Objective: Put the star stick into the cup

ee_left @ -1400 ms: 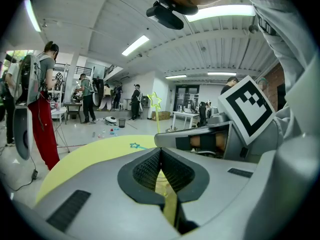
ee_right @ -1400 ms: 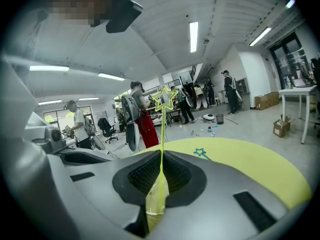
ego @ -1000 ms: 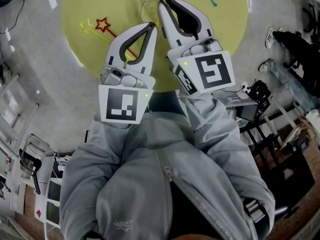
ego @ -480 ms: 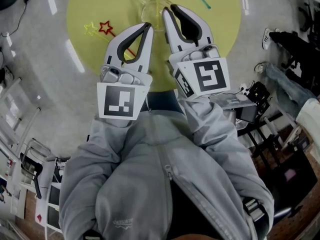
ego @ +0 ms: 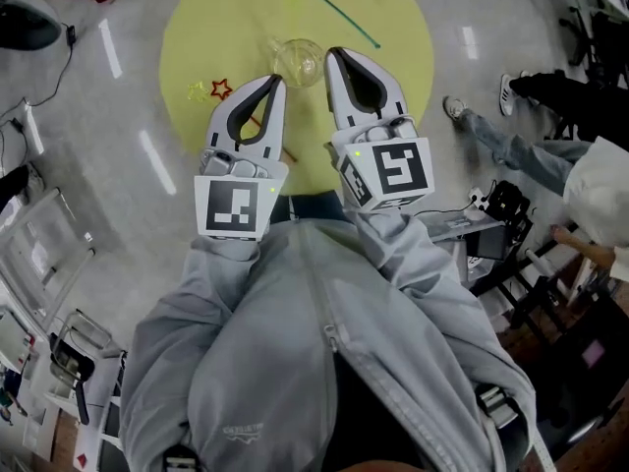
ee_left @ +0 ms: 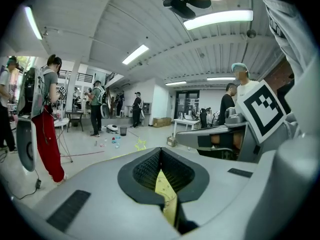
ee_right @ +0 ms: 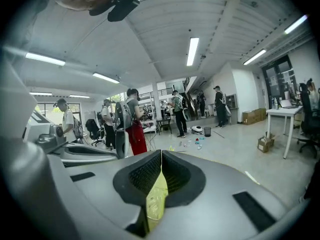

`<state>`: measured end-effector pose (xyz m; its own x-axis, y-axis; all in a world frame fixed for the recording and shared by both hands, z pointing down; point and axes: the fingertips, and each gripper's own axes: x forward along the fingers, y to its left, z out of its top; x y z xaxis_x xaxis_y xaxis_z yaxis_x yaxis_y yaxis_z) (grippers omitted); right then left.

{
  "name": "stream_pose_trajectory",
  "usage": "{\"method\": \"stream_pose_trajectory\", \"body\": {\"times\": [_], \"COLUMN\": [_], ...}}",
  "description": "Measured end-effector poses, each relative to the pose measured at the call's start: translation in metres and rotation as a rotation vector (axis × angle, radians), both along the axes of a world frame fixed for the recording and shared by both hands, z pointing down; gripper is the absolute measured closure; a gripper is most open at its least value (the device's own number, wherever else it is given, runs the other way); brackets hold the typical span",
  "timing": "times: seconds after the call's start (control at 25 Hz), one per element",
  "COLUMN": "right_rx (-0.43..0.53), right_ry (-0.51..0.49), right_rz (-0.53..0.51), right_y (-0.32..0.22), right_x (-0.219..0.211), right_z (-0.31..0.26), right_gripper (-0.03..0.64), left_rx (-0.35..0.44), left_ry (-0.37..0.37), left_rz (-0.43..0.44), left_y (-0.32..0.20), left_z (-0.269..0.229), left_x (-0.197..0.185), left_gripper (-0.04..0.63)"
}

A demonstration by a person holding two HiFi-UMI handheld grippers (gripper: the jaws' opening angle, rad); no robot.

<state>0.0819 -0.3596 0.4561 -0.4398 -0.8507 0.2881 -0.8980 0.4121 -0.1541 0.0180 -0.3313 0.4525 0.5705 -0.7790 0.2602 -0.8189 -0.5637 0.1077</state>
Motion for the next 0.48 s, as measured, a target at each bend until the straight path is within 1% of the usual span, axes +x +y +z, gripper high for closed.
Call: {"method": "stream_pose_trajectory", "body": {"times": [0.16, 0.36, 0.48], "right_rx": [0.057, 0.160, 0.189], "right_ry": [0.001, 0.020, 0.021], "right_rz": [0.019, 0.010, 0.011], "right_y": [0.014, 0.031, 0.052], "right_x": [0.006, 0.002, -0.001], "right_z": [-0.046, -0.110, -0.140], "right_gripper": [0.584, 0.584, 0.584], "left_rx": [0.017, 0.108, 0.135], "left_ry": [0.010, -0.020, -0.030], "left_rz": [-0.001, 0.004, -0.010], "left_y": [0.014, 0.025, 0.038], "left_z": [-0.035, -0.085, -0.111], "left_x": [0.001, -0.003, -0.009], "left_gripper": [0.578, 0.578, 0.578]}}
